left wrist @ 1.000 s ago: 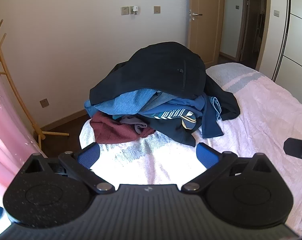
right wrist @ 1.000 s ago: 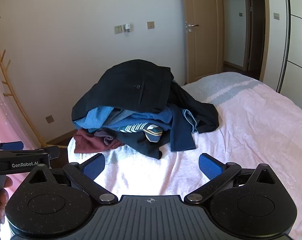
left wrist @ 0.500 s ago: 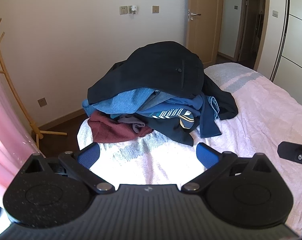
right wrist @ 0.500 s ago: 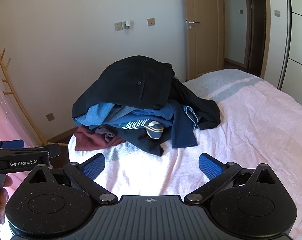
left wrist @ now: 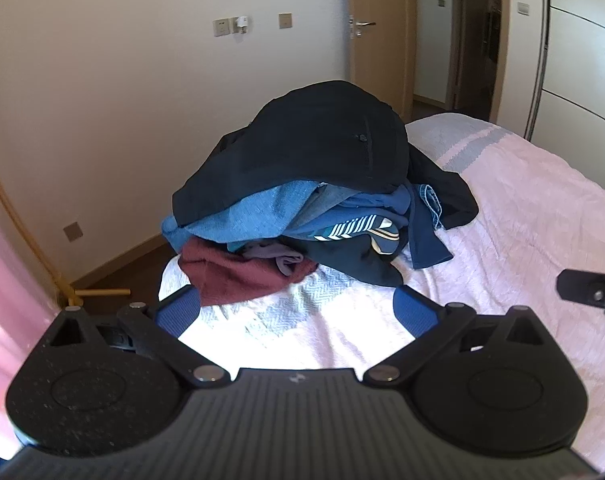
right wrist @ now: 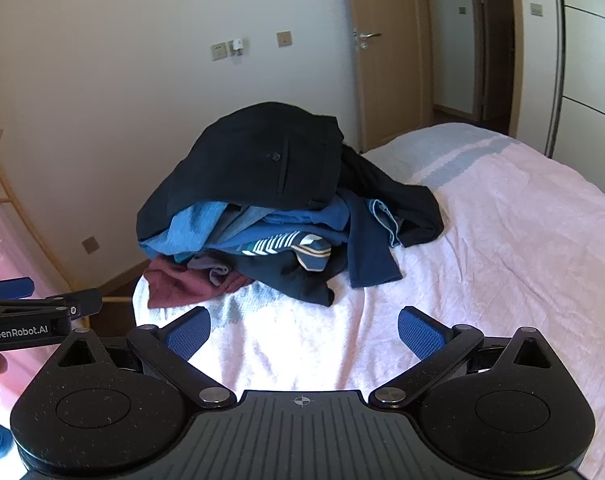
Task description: Fold clothes
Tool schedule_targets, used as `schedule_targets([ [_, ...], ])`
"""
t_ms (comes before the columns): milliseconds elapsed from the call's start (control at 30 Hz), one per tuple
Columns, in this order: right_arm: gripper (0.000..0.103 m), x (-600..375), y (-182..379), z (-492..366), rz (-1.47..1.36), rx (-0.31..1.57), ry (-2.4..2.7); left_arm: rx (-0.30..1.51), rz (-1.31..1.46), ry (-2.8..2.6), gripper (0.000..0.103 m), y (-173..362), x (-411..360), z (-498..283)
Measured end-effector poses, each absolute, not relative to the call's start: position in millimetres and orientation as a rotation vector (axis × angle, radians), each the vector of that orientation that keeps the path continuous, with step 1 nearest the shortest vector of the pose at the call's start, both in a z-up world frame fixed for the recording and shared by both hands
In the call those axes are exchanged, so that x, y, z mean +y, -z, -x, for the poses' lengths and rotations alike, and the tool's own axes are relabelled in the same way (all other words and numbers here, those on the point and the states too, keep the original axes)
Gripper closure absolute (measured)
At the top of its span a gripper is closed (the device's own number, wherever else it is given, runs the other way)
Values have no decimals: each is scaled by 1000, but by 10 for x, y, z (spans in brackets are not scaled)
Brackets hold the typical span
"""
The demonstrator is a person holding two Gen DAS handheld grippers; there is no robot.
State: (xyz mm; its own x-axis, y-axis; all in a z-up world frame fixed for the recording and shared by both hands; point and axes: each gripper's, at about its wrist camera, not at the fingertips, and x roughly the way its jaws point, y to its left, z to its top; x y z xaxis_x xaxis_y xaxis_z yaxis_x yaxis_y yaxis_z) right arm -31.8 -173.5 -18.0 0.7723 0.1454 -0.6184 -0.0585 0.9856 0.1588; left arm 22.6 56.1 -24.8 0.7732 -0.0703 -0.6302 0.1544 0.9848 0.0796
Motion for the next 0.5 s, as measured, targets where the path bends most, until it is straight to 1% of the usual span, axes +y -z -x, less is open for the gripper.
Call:
schedule_targets([
  [200, 1, -1640, 164, 300, -116, 645, -83, 634, -210, 184, 1, 289, 539, -440],
  [500, 1, -1860, 194, -16, -76, 639, -133, 598, -273, 229, 2, 281, 442, -772],
])
